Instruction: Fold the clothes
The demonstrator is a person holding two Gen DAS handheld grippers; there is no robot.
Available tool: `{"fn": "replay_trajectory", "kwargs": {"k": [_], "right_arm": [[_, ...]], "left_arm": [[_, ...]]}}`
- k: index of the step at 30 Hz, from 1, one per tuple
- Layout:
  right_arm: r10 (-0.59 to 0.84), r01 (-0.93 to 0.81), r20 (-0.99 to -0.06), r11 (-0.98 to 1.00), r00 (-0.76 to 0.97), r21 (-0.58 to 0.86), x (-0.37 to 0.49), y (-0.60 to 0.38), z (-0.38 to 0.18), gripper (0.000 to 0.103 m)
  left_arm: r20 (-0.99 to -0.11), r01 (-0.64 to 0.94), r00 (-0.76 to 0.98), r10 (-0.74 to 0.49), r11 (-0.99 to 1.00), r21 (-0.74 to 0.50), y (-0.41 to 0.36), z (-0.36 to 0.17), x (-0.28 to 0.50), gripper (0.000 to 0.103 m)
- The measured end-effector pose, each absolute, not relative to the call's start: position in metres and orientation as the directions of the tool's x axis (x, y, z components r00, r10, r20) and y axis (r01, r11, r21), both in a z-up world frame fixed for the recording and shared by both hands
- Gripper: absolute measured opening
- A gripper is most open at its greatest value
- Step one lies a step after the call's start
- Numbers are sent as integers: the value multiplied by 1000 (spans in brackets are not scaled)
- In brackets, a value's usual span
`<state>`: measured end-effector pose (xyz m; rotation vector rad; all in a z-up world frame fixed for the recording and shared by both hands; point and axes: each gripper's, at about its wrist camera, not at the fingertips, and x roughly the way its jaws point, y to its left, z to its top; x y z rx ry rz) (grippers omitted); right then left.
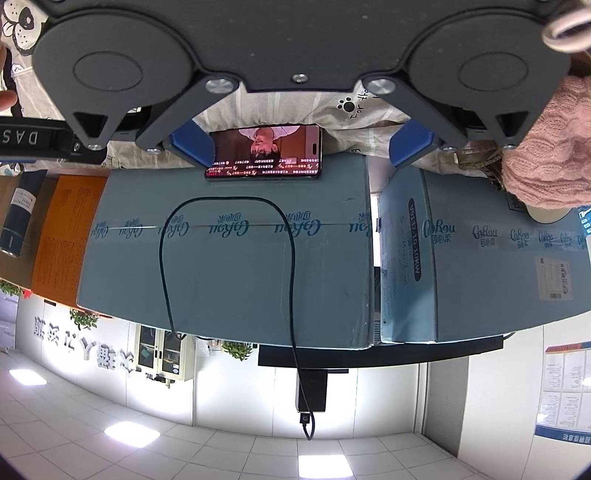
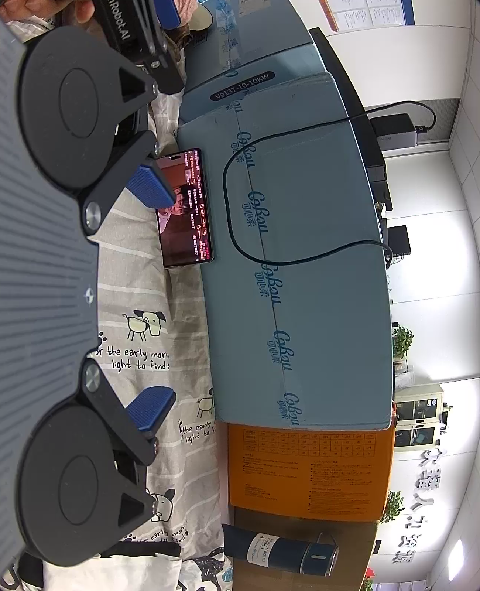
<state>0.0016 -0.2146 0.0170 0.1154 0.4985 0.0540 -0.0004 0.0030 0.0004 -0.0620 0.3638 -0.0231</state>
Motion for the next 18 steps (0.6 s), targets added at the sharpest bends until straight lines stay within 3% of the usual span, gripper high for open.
{"fn": "replay_trajectory", "kwargs": {"k": [18], "right_arm": [[66, -8, -476, 993, 877, 122, 7, -216, 16, 103]], "left_arm": [[-347, -2, 937, -31, 996, -93, 8, 0, 0, 103]]}}
